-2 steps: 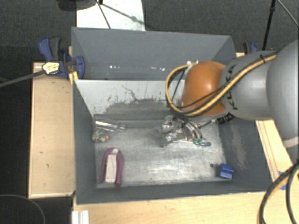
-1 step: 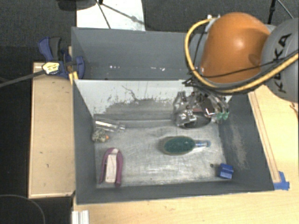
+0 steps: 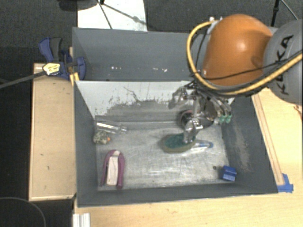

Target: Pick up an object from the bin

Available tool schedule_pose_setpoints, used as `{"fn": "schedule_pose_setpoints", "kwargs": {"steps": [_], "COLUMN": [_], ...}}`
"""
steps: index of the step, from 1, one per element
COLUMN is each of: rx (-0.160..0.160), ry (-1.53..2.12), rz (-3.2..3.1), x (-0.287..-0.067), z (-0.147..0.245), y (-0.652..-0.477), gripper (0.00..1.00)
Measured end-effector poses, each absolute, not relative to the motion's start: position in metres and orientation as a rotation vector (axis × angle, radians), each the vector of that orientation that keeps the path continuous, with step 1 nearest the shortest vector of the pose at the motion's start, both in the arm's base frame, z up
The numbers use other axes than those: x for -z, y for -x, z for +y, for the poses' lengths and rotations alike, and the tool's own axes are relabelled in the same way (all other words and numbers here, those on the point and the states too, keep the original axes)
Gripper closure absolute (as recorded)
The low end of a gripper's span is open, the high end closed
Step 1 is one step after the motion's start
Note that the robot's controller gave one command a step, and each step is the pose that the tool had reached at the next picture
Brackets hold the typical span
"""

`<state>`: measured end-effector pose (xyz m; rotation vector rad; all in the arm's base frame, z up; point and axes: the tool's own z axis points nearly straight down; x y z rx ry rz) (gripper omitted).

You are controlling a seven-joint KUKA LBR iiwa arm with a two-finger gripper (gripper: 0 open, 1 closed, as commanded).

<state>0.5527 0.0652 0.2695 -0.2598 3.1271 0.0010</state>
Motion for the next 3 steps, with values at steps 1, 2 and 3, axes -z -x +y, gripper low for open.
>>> {"fn": "schedule_pose_setpoints", "kwargs": {"steps": [1,2,3], "rx": [0.000,-0.001,0.001], "ry": [0.317,0.315,0.299], "rz": [3.130,3.123,3.116], "x": [-0.112,-0.116,-0.211], "z": [0.011,0.013,0.009], "y": [-0.551,-0.552,-0.557], "gripper": [0.00,1.00,1.00]}}
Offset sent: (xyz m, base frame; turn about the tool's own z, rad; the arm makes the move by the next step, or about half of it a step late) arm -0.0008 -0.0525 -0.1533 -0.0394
